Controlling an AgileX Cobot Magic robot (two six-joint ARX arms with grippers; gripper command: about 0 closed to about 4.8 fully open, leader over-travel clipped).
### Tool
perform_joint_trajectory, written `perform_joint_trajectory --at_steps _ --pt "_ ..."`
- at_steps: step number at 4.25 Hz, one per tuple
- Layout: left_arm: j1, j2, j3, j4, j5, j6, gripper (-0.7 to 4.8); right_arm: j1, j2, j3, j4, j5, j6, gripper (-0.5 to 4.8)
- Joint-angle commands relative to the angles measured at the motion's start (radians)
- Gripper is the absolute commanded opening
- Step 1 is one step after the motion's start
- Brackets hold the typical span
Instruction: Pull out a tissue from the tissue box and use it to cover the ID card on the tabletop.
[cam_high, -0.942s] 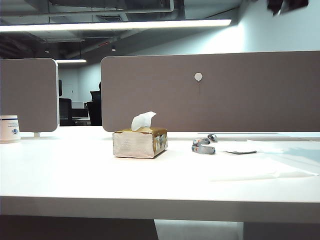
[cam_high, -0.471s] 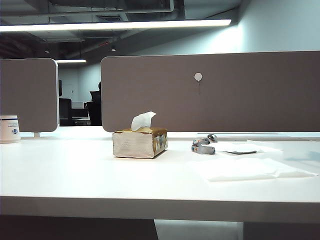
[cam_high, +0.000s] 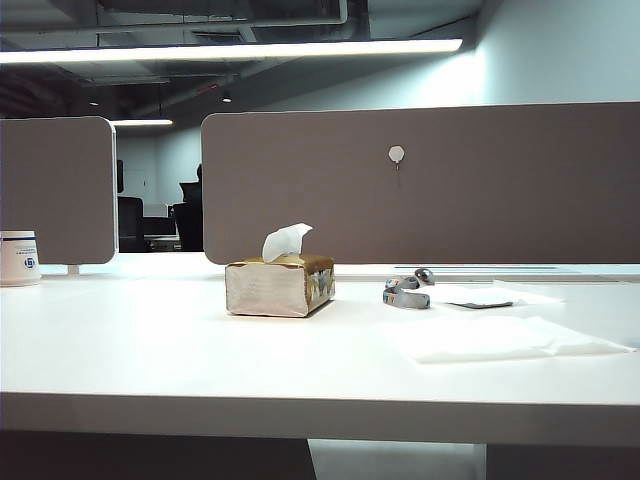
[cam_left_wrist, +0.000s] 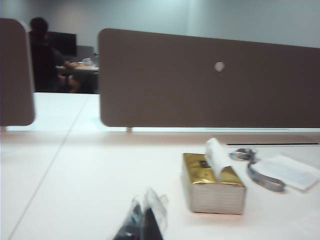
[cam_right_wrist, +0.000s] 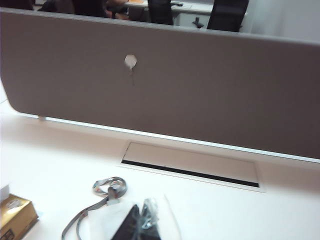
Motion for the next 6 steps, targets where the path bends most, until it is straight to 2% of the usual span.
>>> perform_joint_trajectory --at_steps 1,2,3,4,6 --pt "0.000 0.001 0.003 -0.027 -0.057 -0.003 -0.06 -0.203 -0.408 -0.681 0.547 -0.309 0.031 -0.04" --pt "0.000 0.000 0.003 -0.027 -0.048 -0.003 -0.06 -0.430 -0.706 -0.694 0.241 -0.486 0.072 -0.05" --pt "0.000 0.000 0.003 -0.027 -0.048 -0.003 -0.06 -0.317 -0.953 -0.705 -0.024 -0.442 0.142 -0.05" --pt "0.000 0.000 0.003 -0.027 -0.048 -0.004 -0.06 -0.285 -1.046 -0.740 -0.046 -0.393 0.171 -0.05" --pt "-0.001 0.000 0.003 -0.030 -0.048 -0.029 -0.06 -0.281 -1.051 -0.853 0.018 -0.327 0.206 -0.05"
